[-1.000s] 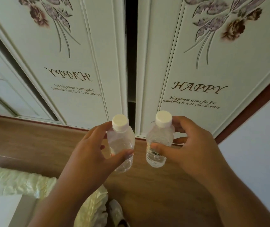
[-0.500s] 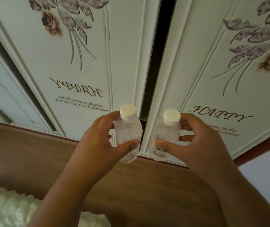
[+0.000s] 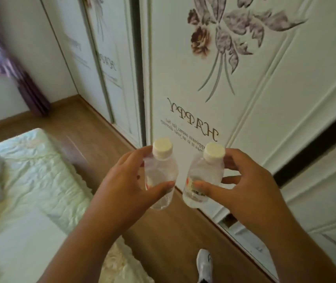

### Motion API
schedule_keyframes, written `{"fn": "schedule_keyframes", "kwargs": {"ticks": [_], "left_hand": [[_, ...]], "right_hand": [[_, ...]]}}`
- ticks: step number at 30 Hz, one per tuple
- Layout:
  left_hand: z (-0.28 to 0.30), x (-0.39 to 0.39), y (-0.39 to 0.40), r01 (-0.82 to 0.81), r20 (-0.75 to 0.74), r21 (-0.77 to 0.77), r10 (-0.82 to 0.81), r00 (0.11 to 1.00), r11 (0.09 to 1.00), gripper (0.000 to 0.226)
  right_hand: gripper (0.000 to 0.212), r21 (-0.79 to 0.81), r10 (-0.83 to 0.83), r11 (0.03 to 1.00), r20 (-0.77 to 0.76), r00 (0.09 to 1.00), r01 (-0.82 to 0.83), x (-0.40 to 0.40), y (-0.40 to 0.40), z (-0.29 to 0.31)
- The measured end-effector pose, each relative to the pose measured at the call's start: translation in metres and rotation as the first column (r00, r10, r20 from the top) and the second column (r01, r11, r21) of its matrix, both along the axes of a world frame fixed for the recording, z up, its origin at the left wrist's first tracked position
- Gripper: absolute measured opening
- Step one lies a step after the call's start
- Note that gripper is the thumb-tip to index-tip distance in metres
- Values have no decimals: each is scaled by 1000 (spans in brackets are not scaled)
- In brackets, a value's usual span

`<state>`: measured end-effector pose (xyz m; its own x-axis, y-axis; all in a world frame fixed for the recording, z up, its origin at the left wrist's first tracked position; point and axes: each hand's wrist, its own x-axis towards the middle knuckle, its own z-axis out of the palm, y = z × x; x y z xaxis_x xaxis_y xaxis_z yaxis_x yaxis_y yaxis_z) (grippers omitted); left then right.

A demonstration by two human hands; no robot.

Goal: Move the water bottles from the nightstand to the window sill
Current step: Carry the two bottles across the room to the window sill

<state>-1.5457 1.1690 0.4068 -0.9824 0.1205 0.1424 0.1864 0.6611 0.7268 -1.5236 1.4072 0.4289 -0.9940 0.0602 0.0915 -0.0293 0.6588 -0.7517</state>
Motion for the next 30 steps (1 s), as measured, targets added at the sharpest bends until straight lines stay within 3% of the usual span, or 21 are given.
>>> {"fn": "schedule_keyframes", "kwargs": {"ticks": [5,14,23,30], "left_hand": [[3,-22,7,-203,-16,-44,202,979,978,86],[26,-63,64,-430,-56,-46,428,902,901,85],[22,-82,73,-548,-38,-47,546,837,835,85],[0,-119,46,-567,14,-20,568,823,823,87]], "right_hand": [[69,-26,213,977,-15,977,-214,-74,7,-3],[70,-21,498,866,-74,864,-500,-182,43,6],[61,-61,609,788,-73,790,-613,-241,41,-4],[66,-26,631,774,-45,774,-633,-284,9,-17]]}}
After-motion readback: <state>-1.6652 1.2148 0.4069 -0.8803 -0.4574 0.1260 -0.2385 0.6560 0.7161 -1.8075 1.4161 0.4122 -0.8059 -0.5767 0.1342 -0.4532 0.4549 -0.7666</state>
